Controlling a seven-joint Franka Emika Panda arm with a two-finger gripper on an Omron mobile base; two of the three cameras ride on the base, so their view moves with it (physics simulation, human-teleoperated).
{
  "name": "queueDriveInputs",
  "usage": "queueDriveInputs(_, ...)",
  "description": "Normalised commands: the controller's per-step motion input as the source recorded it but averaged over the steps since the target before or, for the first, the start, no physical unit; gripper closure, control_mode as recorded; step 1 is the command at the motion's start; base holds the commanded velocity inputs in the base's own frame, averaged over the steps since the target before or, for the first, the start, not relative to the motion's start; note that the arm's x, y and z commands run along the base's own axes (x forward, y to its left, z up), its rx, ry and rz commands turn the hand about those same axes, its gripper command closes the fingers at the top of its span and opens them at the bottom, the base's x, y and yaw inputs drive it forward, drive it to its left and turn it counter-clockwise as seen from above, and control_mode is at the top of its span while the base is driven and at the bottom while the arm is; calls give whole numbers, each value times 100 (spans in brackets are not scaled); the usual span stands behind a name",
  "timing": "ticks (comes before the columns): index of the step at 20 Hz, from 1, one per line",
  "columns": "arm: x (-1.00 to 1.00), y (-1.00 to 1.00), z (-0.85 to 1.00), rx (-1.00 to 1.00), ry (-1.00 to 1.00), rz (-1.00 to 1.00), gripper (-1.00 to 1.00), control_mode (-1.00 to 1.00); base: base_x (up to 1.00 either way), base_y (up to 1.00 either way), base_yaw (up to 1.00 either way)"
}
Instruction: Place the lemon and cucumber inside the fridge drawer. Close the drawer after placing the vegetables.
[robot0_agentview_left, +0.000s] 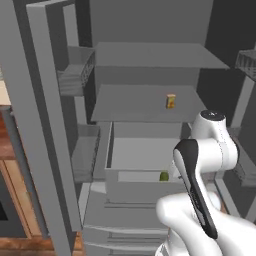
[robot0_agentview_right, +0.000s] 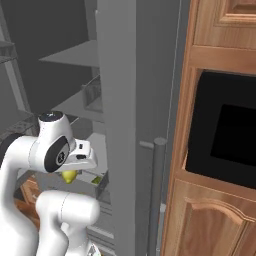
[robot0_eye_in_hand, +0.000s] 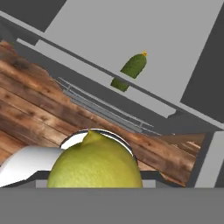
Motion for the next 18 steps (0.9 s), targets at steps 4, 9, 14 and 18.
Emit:
queueDriveInputs(4, 0, 0, 0, 0, 0, 0, 100, 100, 34, -38, 20)
queueDriveInputs(9, 0, 0, 0, 0, 0, 0, 100, 100, 31, -22, 17)
queueDriveInputs(14, 51, 0, -1, 1, 4, 2, 100, -100, 5, 0, 1)
queueDriveInputs(18, 95, 28, 0, 0, 17, 0, 100, -100, 0, 0, 0)
